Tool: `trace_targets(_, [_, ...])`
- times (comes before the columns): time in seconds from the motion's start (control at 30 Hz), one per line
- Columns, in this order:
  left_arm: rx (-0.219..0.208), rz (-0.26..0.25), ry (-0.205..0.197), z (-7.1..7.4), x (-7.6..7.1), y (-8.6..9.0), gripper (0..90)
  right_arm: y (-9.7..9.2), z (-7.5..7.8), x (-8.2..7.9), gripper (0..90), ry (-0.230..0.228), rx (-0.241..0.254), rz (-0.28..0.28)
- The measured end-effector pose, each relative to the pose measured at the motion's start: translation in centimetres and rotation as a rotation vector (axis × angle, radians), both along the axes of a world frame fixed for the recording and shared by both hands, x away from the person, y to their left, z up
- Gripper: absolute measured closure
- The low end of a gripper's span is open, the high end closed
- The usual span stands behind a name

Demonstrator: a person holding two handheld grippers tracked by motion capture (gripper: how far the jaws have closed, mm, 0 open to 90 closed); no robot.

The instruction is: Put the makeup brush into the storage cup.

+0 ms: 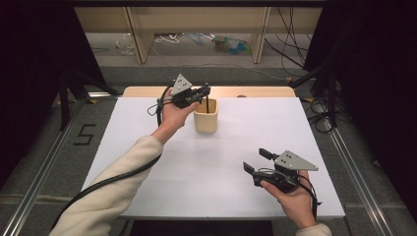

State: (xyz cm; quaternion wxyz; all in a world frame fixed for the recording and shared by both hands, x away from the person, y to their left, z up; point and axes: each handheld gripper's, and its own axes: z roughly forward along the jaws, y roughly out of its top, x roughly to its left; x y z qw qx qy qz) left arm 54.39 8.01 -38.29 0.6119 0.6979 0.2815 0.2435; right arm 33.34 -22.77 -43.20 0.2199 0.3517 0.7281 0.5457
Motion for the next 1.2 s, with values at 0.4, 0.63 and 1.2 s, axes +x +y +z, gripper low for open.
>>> trace_targets(0.4, [0.003,-0.001,0.001,-0.22,-0.01,-0.13,83.6,0.00,-0.03,0.04,26.1,-0.007,-0.001,0.003])
trace_targets(0.63, [0.006,-0.003,0.001,-0.26,-0.02,-0.17,83.6,0.03,-0.01,0.01,26.1,0.002,0.002,0.003])
trace_targets(1.2, [0.006,0.000,0.007,-0.59,0.03,-0.26,83.6,0.07,-0.09,0.09,26.1,-0.007,-0.002,0.005])
